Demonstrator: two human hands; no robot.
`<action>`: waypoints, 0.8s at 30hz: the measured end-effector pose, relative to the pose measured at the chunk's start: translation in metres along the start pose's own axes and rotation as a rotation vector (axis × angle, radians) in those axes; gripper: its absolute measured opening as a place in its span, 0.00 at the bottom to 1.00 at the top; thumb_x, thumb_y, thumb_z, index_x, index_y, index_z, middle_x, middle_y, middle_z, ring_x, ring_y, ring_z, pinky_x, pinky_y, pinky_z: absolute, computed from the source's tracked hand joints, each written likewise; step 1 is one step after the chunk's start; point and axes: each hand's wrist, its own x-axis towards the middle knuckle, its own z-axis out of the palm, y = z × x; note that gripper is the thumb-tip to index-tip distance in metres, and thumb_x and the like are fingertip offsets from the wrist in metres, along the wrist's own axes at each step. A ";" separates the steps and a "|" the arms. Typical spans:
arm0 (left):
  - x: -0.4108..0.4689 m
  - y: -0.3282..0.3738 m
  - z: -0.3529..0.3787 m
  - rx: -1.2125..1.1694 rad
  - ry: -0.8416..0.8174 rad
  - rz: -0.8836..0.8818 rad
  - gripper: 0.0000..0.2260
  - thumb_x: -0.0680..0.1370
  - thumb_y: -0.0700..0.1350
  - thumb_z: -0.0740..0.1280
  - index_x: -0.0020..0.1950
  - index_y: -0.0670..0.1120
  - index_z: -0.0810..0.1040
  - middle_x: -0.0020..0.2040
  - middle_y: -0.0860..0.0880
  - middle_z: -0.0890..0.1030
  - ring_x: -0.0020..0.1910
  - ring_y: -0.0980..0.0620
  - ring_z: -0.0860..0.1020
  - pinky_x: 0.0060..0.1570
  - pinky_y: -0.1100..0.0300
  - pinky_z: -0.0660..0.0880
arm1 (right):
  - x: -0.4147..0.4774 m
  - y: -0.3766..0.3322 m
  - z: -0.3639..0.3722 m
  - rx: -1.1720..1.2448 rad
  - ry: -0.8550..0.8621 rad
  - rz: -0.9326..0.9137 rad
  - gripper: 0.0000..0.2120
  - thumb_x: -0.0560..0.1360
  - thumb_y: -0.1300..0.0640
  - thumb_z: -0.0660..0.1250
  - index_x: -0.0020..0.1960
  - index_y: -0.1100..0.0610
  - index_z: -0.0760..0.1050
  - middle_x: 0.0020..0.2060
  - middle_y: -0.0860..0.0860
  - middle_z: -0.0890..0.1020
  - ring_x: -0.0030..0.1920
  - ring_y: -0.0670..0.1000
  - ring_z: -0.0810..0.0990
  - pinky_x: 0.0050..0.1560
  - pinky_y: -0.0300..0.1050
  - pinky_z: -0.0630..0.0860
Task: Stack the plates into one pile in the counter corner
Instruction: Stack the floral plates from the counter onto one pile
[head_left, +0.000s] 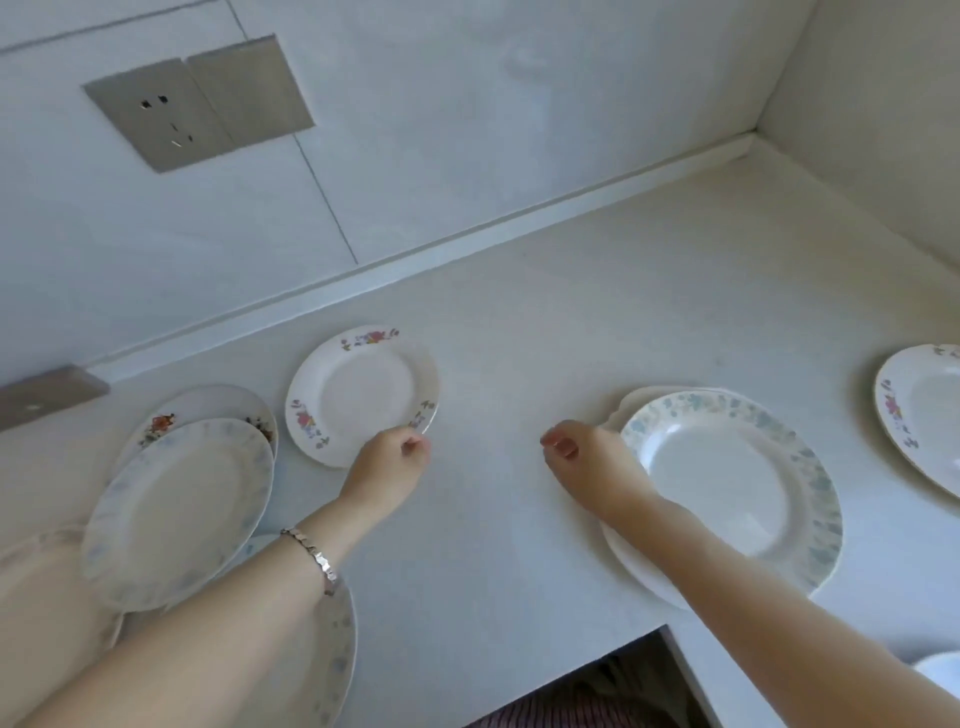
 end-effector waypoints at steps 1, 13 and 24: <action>0.000 -0.015 -0.018 0.049 0.037 -0.006 0.11 0.76 0.40 0.61 0.34 0.49 0.74 0.42 0.45 0.83 0.48 0.43 0.81 0.49 0.56 0.74 | 0.007 -0.019 0.017 0.005 -0.003 -0.004 0.11 0.75 0.56 0.60 0.55 0.54 0.78 0.43 0.48 0.81 0.49 0.52 0.81 0.50 0.42 0.76; 0.019 -0.133 -0.133 0.484 -0.084 0.116 0.17 0.78 0.38 0.56 0.66 0.47 0.72 0.65 0.49 0.76 0.64 0.48 0.73 0.61 0.58 0.69 | 0.107 -0.118 0.182 1.140 -0.045 0.787 0.20 0.74 0.61 0.67 0.65 0.64 0.69 0.62 0.61 0.77 0.60 0.59 0.77 0.56 0.51 0.77; 0.059 -0.132 -0.132 1.662 -0.697 0.963 0.13 0.75 0.33 0.62 0.56 0.45 0.77 0.58 0.48 0.77 0.59 0.46 0.73 0.60 0.55 0.65 | 0.079 -0.093 0.156 1.309 0.080 0.614 0.13 0.74 0.72 0.61 0.57 0.64 0.70 0.41 0.57 0.78 0.39 0.55 0.77 0.26 0.42 0.80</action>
